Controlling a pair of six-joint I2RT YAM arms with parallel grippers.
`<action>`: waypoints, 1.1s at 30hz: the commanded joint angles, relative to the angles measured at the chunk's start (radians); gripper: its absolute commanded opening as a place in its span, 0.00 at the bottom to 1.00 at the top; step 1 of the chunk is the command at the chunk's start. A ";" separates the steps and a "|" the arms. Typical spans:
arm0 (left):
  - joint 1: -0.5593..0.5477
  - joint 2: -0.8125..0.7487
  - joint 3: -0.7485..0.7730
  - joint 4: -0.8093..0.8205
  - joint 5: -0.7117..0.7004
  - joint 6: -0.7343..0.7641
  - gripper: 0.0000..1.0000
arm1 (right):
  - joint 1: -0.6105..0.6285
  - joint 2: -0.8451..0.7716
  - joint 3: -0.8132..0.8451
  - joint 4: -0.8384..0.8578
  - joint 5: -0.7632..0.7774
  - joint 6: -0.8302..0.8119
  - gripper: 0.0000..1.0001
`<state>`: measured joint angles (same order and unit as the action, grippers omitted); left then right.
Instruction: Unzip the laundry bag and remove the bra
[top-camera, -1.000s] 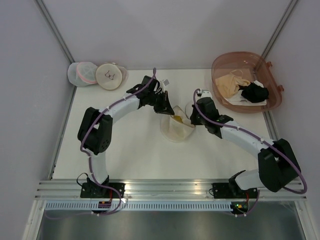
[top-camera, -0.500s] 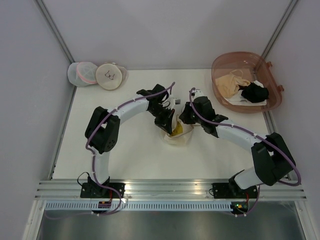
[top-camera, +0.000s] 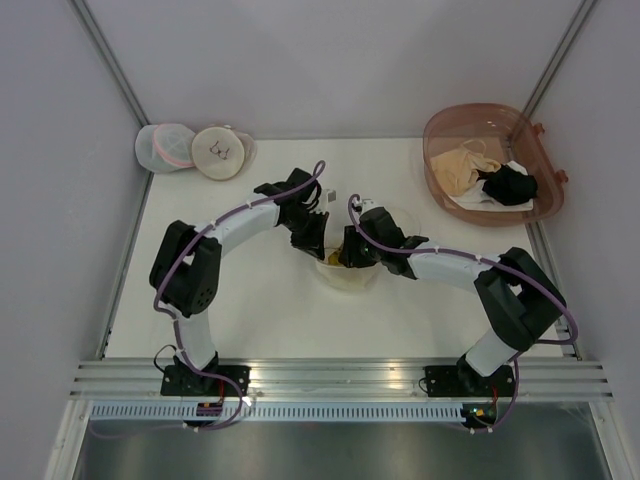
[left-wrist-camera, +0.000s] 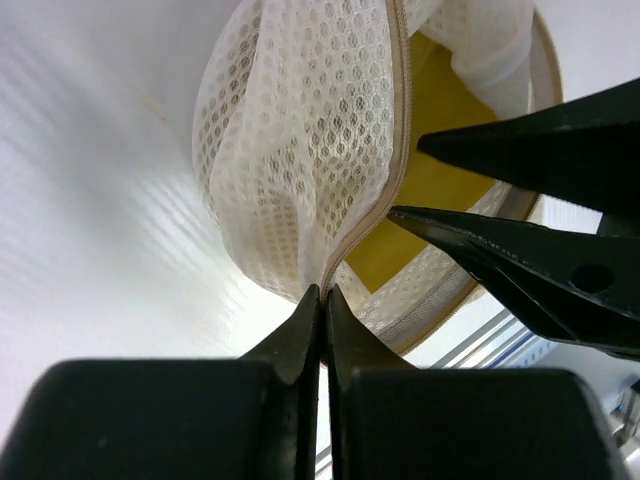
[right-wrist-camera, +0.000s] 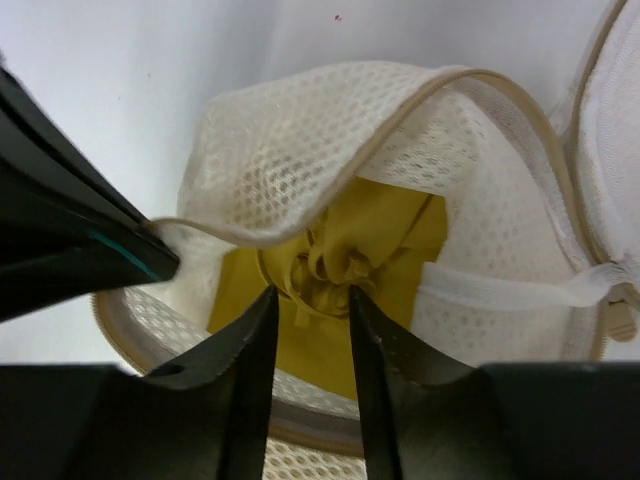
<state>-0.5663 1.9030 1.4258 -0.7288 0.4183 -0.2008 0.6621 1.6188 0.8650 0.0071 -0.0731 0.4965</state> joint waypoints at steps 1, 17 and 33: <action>0.003 -0.116 -0.050 0.094 -0.144 -0.141 0.02 | 0.007 -0.026 0.032 -0.004 0.056 -0.030 0.43; -0.069 -0.186 -0.246 0.281 -0.090 -0.295 0.02 | 0.027 0.170 0.135 -0.015 0.151 -0.081 0.49; -0.057 -0.242 -0.295 0.290 -0.225 -0.327 0.02 | 0.037 -0.126 0.051 -0.065 0.020 -0.102 0.00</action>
<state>-0.6338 1.7092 1.1374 -0.4664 0.2592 -0.4858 0.6922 1.6341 0.9165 -0.0532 0.0349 0.4129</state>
